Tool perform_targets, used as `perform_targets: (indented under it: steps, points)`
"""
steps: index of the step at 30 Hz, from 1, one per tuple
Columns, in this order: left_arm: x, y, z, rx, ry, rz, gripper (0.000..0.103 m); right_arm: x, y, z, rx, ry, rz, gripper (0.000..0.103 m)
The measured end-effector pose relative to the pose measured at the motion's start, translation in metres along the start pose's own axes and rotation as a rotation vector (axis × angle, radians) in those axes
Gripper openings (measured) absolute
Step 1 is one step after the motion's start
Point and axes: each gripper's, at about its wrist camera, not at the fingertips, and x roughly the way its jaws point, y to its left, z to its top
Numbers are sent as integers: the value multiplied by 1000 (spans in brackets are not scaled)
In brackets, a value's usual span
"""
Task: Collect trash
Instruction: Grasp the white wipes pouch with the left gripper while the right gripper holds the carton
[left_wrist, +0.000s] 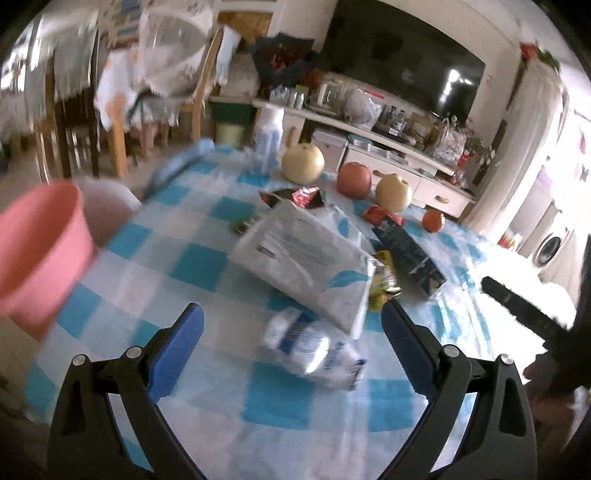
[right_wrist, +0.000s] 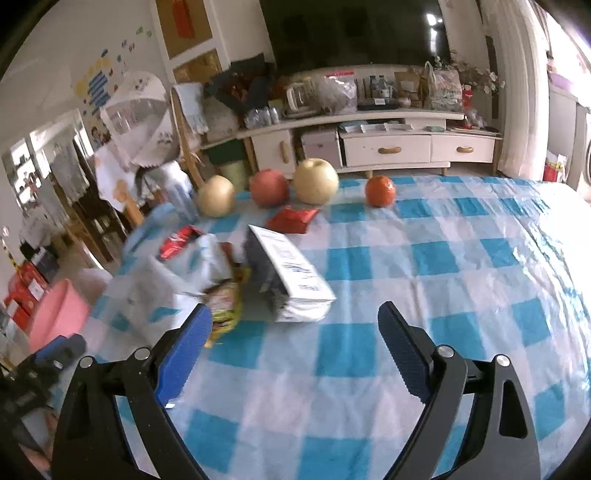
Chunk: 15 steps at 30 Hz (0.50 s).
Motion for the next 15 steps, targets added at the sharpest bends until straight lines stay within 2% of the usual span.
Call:
perform_targets:
  steps: [4,9,15]
  points:
    - [25,-1,6,-118,70,-40,97,26,-9,6,-10,58,12,90]
    - [59,10,15,-323,154,-98,97,60,-11,11,9,130,70,90]
    - [84,13,24,-407,188,-90,97,85,-19,22,76,161,149,90]
